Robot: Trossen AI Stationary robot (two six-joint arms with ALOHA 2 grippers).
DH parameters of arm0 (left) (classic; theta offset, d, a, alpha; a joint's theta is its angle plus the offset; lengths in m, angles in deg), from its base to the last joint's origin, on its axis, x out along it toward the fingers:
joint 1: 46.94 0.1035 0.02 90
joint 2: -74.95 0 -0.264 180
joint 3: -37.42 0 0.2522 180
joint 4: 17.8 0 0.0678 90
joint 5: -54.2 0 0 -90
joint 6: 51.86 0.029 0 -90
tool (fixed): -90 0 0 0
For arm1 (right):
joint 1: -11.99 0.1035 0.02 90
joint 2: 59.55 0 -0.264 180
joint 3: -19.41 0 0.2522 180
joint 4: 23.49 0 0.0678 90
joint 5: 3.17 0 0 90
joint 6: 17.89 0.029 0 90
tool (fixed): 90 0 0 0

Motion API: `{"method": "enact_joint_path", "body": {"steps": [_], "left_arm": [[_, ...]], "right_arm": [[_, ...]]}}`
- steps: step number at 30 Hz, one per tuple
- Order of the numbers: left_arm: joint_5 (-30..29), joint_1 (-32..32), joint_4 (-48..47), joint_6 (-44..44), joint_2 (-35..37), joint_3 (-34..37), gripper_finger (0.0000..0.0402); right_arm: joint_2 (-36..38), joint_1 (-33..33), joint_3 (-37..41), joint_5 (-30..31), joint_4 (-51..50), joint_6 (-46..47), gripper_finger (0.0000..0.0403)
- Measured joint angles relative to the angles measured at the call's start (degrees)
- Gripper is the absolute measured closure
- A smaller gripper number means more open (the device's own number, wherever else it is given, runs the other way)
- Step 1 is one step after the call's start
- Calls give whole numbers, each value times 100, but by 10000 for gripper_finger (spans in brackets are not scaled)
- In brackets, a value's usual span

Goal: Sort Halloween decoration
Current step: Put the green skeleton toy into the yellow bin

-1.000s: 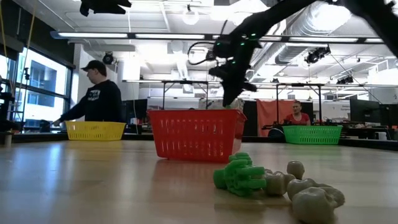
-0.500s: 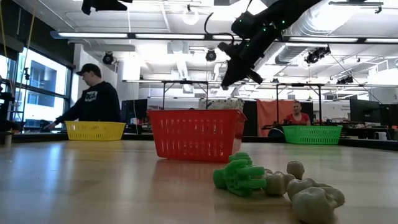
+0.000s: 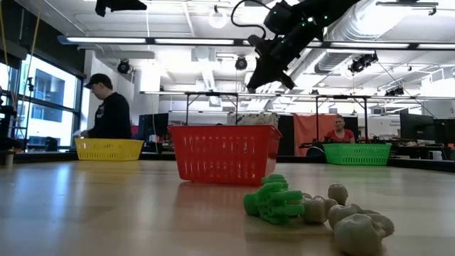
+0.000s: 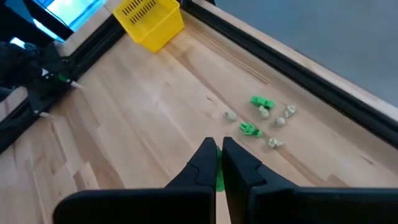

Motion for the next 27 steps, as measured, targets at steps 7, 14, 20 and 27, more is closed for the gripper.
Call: {"method": "enact_joint_path", "body": {"steps": [7,14,20,27], "left_arm": [[20,0,31,-10,-57,0,225],[214,0,50,-94,-296,0,225],[286,0,61,-106,-449,0,225],[249,2,399,24,-464,0,225]], "right_arm": [[375,3,0,85,-435,-342,403],[727,-6,12,914,-1562,-603,403],[1503,-236,1168,984,-1202,-315,403],[2805,-575,2664,995,-944,560,403]]}}
